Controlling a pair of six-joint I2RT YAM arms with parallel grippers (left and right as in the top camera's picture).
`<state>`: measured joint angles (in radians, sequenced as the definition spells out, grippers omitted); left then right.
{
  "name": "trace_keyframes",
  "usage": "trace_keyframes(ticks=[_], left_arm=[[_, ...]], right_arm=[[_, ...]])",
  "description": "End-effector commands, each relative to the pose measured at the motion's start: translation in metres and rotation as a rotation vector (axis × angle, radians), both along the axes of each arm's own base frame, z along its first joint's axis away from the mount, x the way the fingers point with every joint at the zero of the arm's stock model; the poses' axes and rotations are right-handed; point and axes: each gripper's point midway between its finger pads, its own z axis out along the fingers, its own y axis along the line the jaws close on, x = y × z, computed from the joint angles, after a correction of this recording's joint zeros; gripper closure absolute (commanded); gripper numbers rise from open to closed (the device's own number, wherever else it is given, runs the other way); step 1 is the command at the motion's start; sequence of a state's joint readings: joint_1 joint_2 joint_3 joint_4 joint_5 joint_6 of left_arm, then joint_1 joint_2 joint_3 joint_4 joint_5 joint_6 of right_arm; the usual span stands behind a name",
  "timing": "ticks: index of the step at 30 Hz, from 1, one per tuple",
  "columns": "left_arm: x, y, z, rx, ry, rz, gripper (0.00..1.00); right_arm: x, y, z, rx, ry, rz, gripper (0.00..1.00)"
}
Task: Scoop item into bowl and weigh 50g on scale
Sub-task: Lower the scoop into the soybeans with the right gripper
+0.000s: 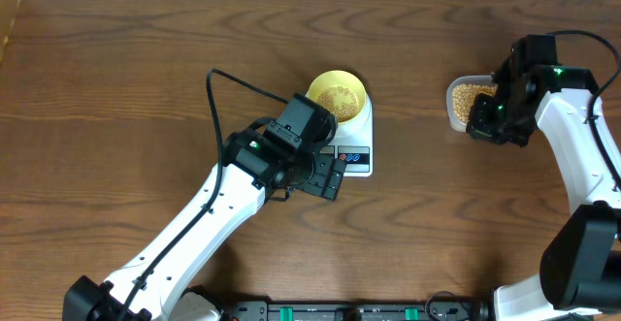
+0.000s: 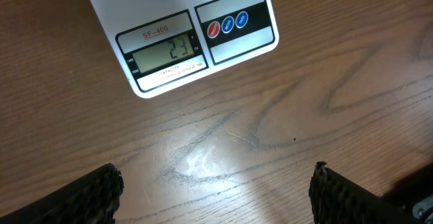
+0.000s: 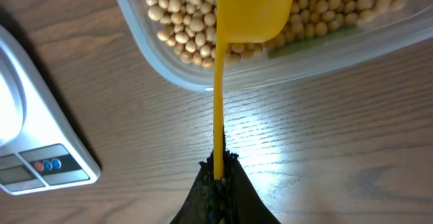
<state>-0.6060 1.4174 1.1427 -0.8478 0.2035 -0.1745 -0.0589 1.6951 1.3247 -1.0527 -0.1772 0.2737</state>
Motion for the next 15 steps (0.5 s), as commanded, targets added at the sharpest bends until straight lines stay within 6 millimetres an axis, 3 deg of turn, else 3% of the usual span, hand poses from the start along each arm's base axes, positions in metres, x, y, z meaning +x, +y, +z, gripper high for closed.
trace_keyframes(ticks=[1, 11, 15], left_arm=[[0.0011, 0.0014, 0.0048, 0.005, -0.028, -0.016, 0.09], [0.0011, 0.0014, 0.0048, 0.005, -0.028, -0.016, 0.09], [0.0011, 0.0014, 0.0048, 0.005, -0.028, -0.016, 0.09]], right_arm=[[-0.005, 0.011, -0.0037, 0.061, 0.016, 0.043, 0.99], [-0.0049, 0.0152, -0.0021, 0.092, 0.006, 0.078, 0.99], [-0.0034, 0.0078, -0.001, 0.11, -0.004, 0.064, 0.99]])
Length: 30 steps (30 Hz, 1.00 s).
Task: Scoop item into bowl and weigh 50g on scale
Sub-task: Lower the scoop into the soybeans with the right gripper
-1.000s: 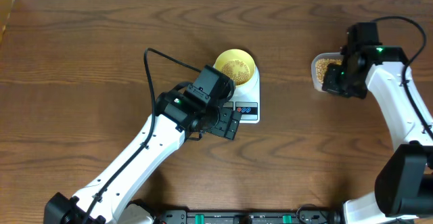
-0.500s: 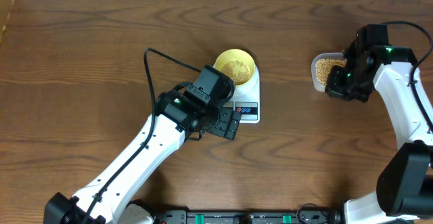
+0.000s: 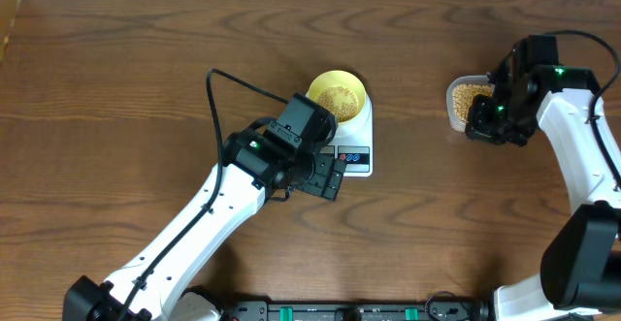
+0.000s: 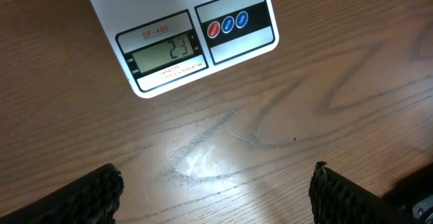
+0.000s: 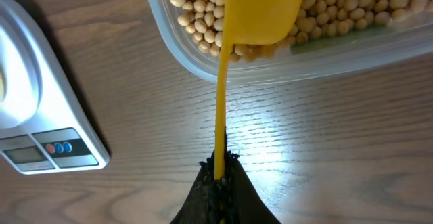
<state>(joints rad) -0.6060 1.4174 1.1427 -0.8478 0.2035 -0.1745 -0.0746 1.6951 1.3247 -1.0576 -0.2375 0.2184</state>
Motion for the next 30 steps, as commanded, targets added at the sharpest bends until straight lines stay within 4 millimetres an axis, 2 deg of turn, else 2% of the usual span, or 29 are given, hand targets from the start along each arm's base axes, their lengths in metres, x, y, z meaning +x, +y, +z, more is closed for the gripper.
trace_keyframes(ticks=[1, 8, 12, 23, 30], left_arm=[[0.001, 0.001, 0.005, 0.005, -0.028, -0.016, 0.09], [0.001, 0.001, 0.005, 0.005, -0.028, -0.016, 0.09], [0.001, 0.001, 0.005, 0.005, -0.028, -0.016, 0.09], [0.001, 0.001, 0.005, 0.005, -0.028, -0.016, 0.09], [0.001, 0.001, 0.005, 0.005, -0.028, -0.016, 0.09]], right_arm=[[-0.003, 0.001, -0.003, 0.062, 0.004, 0.016, 0.99], [-0.001, -0.011, 0.002, 0.133, -0.02, -0.011, 0.99], [0.0, -0.011, 0.004, 0.179, -0.034, -0.003, 0.99], [-0.001, -0.003, -0.017, 0.24, 0.031, 0.016, 0.99], [0.001, -0.005, -0.019, 0.238, 0.028, 0.013, 0.99]])
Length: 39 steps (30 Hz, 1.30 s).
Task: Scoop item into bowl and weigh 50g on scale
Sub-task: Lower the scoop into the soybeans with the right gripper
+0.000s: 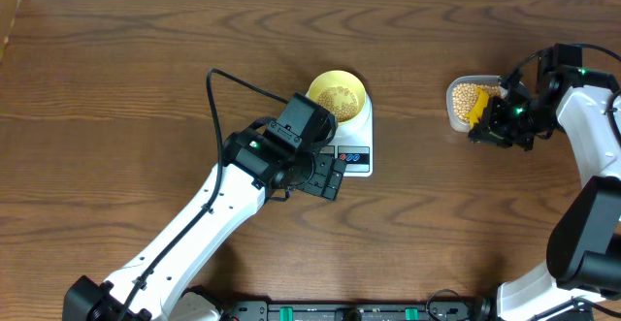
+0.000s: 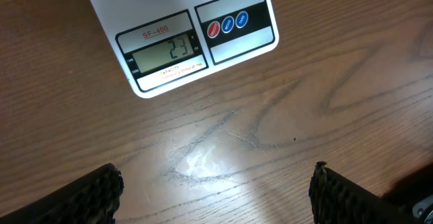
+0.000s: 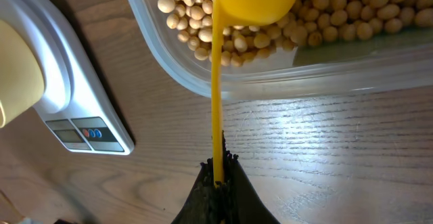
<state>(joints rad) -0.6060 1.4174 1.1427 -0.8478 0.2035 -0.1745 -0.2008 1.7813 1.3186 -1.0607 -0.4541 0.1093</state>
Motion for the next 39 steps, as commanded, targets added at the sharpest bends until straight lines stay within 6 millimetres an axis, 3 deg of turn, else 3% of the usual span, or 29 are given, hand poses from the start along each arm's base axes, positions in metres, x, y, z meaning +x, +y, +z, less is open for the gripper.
trace_keyframes(ticks=[1, 17, 39], left_arm=[[0.001, 0.001, 0.005, 0.005, -0.027, -0.016, 0.09], [0.001, 0.001, 0.005, 0.005, -0.027, -0.016, 0.09], [0.001, 0.001, 0.005, 0.005, -0.027, -0.016, 0.09]], right_arm=[[-0.001, 0.003, -0.003, 0.027, -0.001, 0.016, 0.99], [-0.016, 0.01, 0.0, 0.064, 0.039, 0.067, 0.99], [-0.002, 0.0, 0.017, 0.222, -0.08, 0.028, 0.99]])
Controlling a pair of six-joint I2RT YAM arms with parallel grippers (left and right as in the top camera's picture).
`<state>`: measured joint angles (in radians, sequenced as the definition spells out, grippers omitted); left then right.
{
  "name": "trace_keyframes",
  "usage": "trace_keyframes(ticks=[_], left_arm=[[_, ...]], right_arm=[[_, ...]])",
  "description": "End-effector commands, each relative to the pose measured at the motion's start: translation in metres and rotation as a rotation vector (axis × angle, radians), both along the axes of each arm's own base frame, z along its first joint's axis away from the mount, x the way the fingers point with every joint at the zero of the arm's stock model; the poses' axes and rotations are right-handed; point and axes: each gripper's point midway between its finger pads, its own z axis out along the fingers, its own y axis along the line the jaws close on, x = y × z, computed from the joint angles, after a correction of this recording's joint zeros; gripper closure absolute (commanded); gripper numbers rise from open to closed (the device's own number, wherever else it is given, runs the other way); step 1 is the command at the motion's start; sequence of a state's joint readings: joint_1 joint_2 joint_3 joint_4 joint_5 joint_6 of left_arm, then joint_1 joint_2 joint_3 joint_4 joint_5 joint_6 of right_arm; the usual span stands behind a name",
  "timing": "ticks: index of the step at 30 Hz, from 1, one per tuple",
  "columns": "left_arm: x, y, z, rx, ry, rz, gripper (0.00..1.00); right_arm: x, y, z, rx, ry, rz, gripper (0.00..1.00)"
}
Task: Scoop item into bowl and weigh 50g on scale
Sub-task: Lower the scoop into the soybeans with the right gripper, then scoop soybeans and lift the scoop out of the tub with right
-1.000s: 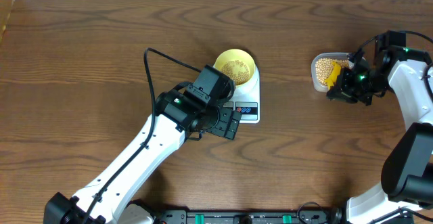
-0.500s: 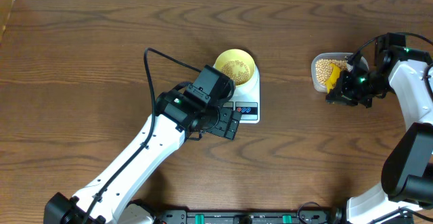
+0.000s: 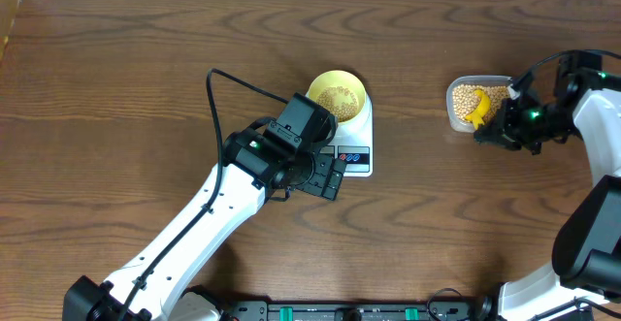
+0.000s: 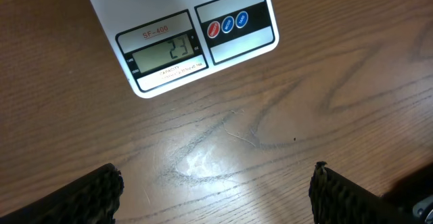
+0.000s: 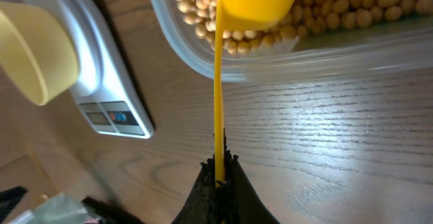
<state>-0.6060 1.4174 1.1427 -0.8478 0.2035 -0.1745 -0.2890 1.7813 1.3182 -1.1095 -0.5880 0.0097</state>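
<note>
A yellow bowl (image 3: 338, 95) with some soybeans sits on the white scale (image 3: 355, 154), whose display (image 4: 166, 50) reads 23. My right gripper (image 5: 218, 163) is shut on the handle of a yellow scoop, whose cup lies in the clear tub of soybeans (image 3: 467, 100) at the right. The overhead view shows the scoop (image 3: 478, 109) tilted inside the tub. My left gripper (image 4: 215, 191) is open, low over bare wood just in front of the scale, with nothing between its fingers.
The left arm (image 3: 209, 219) stretches from the bottom left up to the scale. A black cable (image 3: 228, 80) arcs behind it. Bare wooden table (image 3: 136, 79) surrounds the scale and tub.
My right gripper has swung further right and tilted, so the scoop leans more steeply in the tub. The left gripper and the 23 reading are unchanged.
My right gripper held the scoop with its cup over the beans at the tub's near edge. At each later moment the wrist stood further right and more rolled, the cup staying in the beans. The scale read 23 throughout and the left arm stayed still.
</note>
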Motion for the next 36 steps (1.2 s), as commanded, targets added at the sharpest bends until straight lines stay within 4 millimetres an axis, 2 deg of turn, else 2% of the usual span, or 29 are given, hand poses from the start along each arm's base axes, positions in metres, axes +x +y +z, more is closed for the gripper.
trace_keyframes(ticks=[1, 10, 23, 36], left_arm=[[0.001, 0.001, 0.005, 0.005, -0.027, -0.016, 0.09], [0.001, 0.001, 0.005, 0.005, -0.028, -0.016, 0.09], [0.001, 0.001, 0.005, 0.005, -0.027, -0.016, 0.09], [0.001, 0.001, 0.005, 0.005, -0.028, -0.016, 0.09]], right_arm=[[0.004, 0.009, 0.008, 0.105, -0.056, 0.028, 0.99], [0.003, 0.009, 0.008, 0.11, -0.064, 0.037, 0.99], [0.0, -0.016, 0.006, 0.084, -0.066, -0.006, 0.99], [0.003, -0.01, 0.014, 0.141, -0.11, 0.01, 0.99]])
